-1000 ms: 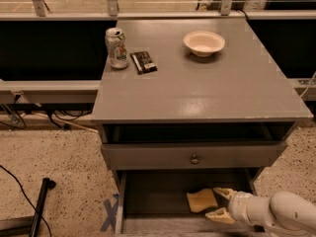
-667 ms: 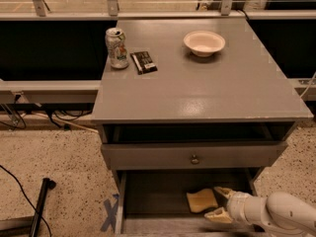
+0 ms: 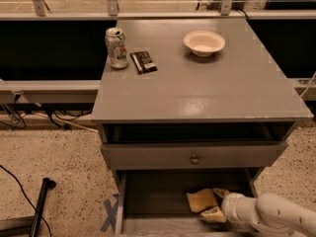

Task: Pick sponge from middle drawer and place on counter

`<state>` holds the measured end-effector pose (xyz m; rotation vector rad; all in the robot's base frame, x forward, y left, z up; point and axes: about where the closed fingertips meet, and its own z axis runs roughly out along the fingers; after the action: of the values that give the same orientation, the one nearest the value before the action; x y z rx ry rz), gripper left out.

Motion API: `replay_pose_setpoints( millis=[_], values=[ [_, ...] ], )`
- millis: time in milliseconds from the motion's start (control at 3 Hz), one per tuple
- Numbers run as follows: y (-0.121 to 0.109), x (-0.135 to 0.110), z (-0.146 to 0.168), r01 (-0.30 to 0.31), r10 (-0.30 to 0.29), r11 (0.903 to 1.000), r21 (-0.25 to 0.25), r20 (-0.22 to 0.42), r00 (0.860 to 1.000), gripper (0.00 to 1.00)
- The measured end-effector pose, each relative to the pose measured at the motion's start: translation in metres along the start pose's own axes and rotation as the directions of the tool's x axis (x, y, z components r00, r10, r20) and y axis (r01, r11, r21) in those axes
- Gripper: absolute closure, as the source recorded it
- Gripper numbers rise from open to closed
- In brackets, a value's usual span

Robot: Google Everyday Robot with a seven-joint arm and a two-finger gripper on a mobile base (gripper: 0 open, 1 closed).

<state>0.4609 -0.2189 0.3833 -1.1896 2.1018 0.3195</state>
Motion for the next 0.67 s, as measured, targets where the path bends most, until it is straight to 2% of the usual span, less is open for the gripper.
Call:
replay_pose_setpoints(
  millis=[333, 667],
  values=[
    [-0.0049, 0.0071, 0.0081, -0.019, 0.019, 0.9997, 0.015, -0.011, 1.000, 0.31],
    [-0.0073, 0.0067, 0.0099, -0.024, 0.024, 0.9995, 0.022, -0.002, 1.000, 0.49]
  ],
)
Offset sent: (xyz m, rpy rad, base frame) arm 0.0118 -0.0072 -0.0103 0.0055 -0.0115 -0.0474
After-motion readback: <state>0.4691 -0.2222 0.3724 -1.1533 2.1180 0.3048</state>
